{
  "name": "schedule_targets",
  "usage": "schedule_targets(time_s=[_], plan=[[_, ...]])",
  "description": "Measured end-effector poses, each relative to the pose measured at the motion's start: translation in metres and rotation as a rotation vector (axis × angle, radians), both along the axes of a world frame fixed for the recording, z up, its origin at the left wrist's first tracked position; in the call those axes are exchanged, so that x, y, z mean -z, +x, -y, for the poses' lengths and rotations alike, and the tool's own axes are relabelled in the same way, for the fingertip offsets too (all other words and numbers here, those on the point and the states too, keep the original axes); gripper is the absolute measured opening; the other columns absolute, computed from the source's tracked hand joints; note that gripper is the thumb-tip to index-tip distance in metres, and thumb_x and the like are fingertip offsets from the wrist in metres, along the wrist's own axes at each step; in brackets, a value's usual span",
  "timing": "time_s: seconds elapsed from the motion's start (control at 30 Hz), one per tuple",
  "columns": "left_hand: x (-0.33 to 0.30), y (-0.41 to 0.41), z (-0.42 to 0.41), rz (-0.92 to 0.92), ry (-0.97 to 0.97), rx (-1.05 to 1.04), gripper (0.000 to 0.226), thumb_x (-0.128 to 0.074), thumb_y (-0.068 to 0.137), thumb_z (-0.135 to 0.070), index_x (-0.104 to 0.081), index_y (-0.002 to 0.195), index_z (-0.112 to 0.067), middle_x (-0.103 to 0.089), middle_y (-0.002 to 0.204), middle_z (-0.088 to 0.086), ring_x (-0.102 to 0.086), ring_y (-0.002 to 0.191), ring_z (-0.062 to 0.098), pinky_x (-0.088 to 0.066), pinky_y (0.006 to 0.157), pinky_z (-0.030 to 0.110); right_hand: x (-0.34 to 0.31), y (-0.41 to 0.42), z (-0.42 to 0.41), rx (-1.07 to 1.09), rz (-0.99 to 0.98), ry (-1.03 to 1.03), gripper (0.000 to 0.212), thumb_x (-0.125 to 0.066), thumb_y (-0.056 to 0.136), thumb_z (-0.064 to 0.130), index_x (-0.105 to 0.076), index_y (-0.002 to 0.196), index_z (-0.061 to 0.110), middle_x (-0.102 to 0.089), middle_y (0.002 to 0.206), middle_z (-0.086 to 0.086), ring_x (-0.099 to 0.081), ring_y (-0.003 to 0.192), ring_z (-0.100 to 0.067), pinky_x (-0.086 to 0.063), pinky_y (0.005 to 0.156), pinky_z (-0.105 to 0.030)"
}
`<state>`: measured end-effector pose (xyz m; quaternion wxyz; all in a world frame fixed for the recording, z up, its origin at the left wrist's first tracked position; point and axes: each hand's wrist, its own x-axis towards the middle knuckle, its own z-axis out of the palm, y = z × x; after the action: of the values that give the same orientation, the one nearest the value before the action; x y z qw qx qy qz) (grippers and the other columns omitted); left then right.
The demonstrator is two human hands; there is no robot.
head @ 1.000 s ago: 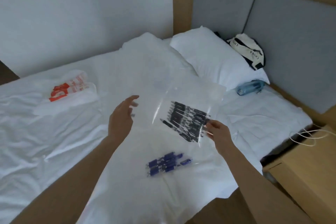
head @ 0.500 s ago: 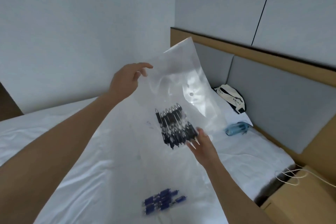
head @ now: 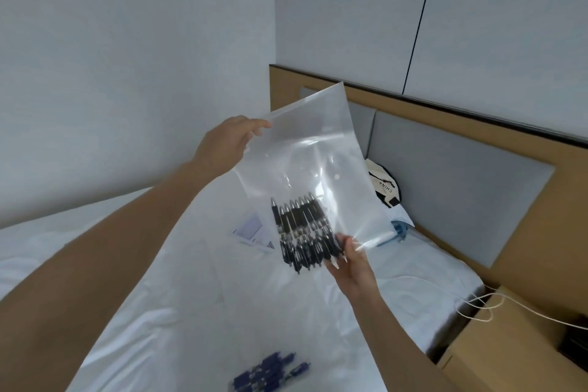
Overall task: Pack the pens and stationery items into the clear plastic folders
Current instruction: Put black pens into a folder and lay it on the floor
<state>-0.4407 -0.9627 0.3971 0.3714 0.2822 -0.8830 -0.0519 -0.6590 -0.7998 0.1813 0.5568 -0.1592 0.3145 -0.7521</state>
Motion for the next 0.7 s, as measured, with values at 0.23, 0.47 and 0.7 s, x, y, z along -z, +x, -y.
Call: schedule_targets(time_s=[0.23,0.47,0.7], plan=[[0.007,-0.003,0.001,0.049,-0.215,-0.038,0.05,-0.06,0.087,0.0,-0.055,0.132,-0.021,-0.052,0.123,0.011,-0.052,0.109,0.027,-0.033,0.1,0.037,-0.01,-0.003,0.003,0.047,0.052,0.018,0.051,-0.087,0.054,0.036,-0.056,0.09,0.015,-0.065,0.101,-0.001,-0.064,0.094,-0.019,-0.057,0.065,-0.035],[0.036,-0.013,-0.007,-0.188,-0.258,-0.259,0.062,-0.07,0.08,-0.006,-0.046,0.136,-0.014,-0.039,0.139,0.018,-0.036,0.128,0.033,-0.029,0.11,0.049,-0.016,-0.004,0.01,0.058,0.056,-0.004,0.086,-0.097,0.021,0.044,-0.055,0.091,0.017,-0.065,0.101,0.002,-0.061,0.097,-0.018,-0.057,0.068,-0.036],[0.087,-0.038,-0.04,-0.637,0.198,-0.328,0.098,-0.079,0.076,-0.014,-0.015,0.15,-0.011,-0.012,0.152,0.02,-0.015,0.141,0.028,-0.023,0.108,0.022,-0.018,-0.002,0.011,0.07,0.009,0.046,0.088,-0.096,0.016,0.048,-0.056,0.089,0.018,-0.07,0.087,0.006,-0.064,0.088,-0.014,-0.055,0.065,-0.035]])
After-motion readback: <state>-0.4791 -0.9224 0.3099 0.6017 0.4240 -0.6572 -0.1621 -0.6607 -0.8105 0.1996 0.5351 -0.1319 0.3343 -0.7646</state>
